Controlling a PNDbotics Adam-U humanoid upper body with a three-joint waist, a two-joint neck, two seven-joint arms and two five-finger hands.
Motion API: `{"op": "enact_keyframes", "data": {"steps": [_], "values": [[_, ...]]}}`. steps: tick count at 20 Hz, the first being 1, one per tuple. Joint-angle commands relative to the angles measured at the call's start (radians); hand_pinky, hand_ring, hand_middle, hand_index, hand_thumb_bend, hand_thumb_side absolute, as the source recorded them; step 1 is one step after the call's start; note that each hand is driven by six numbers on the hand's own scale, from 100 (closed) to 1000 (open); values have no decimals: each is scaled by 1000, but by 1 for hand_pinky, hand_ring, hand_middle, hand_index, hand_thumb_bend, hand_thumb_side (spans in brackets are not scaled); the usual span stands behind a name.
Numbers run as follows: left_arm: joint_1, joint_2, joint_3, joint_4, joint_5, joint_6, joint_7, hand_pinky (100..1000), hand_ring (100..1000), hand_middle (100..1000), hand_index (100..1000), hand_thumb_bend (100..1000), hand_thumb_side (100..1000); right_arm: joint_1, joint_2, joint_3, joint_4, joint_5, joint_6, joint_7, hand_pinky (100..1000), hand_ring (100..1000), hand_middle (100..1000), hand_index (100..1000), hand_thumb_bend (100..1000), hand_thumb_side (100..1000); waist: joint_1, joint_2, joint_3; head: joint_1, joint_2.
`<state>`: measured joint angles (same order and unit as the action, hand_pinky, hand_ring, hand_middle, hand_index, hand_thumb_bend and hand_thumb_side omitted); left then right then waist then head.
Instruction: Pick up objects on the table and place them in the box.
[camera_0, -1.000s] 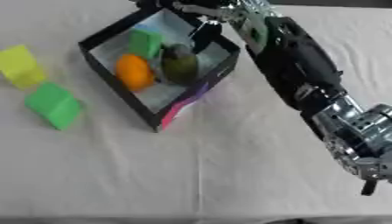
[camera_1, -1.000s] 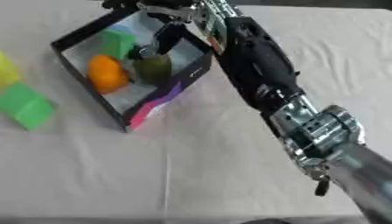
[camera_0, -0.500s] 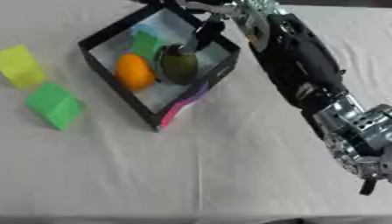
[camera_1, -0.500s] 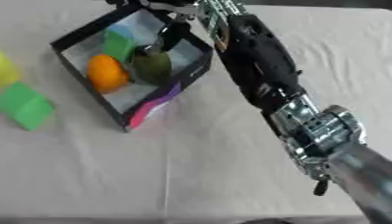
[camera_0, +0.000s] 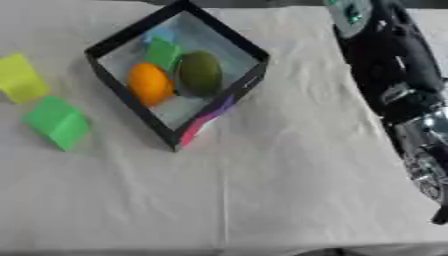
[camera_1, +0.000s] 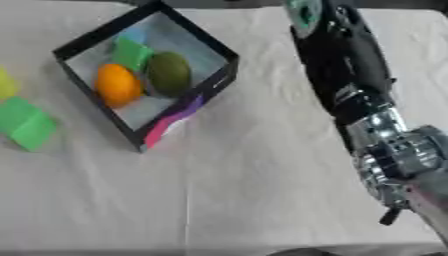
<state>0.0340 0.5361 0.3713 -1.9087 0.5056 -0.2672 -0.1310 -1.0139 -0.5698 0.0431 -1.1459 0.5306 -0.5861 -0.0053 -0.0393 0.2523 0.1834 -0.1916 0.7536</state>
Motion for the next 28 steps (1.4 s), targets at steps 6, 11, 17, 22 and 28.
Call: {"op": "enact_keyframes", "data": {"steps": [6, 11, 17, 22, 28], "values": [[-31, 101, -35, -26, -3, -36, -47, 812, 679, 801, 756, 100, 582, 342, -301, -188, -477, -1096, 399, 210, 1000, 826, 803, 957, 100, 517, -8, -32, -19, 46, -14], [-48, 191, -64, -32, 6, -100, -77, 816, 691, 812, 770, 100, 628, 578, -253, -329, -567, -1227, 433, 195, 1000, 796, 769, 932, 100, 523, -8, -32, -28, 61, -16], [-81, 346, -95, -30, -4, -238, -165, 837, 737, 845, 819, 100, 672, 695, -179, -400, -595, -1207, 467, 146, 1000, 779, 752, 922, 100, 527, -14, -32, -39, 25, -19], [-136, 541, -130, 27, -53, -434, -338, 884, 807, 880, 884, 100, 360, 732, -143, -431, -590, -1193, 492, 127, 1000, 774, 748, 921, 100, 540, -18, -32, -50, 29, -24], [-211, 706, -212, 131, -190, -631, -472, 919, 863, 872, 861, 100, 245, 735, -111, -453, -521, -1198, 532, 111, 1000, 779, 752, 929, 100, 599, -12, -35, -62, 51, -22]]}}
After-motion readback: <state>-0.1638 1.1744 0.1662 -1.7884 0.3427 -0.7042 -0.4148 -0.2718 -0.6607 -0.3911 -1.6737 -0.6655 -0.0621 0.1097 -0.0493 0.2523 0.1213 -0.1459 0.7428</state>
